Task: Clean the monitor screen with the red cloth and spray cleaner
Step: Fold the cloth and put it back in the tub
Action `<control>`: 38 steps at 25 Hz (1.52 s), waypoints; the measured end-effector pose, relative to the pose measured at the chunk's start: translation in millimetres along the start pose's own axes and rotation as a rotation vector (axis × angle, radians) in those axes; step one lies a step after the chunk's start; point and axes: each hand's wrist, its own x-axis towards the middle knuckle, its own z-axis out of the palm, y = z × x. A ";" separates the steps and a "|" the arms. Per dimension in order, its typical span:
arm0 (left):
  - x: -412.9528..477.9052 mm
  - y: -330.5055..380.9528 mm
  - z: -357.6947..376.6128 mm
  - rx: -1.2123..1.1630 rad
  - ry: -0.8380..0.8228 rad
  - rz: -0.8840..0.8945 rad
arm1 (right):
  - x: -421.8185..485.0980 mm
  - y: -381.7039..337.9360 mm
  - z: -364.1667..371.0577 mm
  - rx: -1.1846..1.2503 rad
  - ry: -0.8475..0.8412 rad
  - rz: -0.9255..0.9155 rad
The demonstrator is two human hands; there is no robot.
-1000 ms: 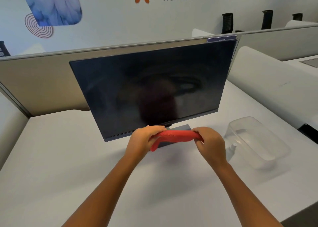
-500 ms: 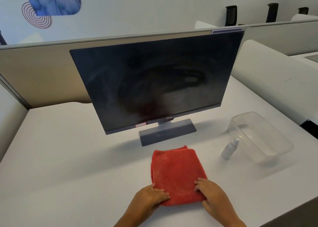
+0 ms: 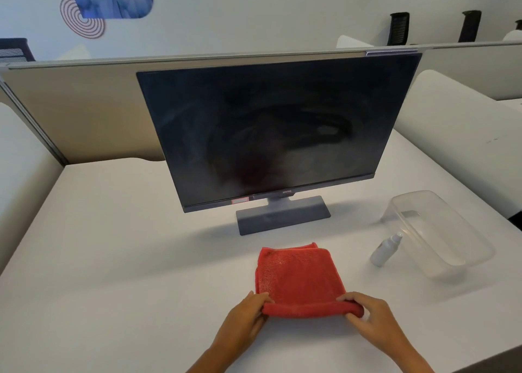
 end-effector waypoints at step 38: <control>78.5 30.6 65.5 0.350 0.385 -0.606 | 94.3 23.6 24.3 -0.672 -0.111 -0.366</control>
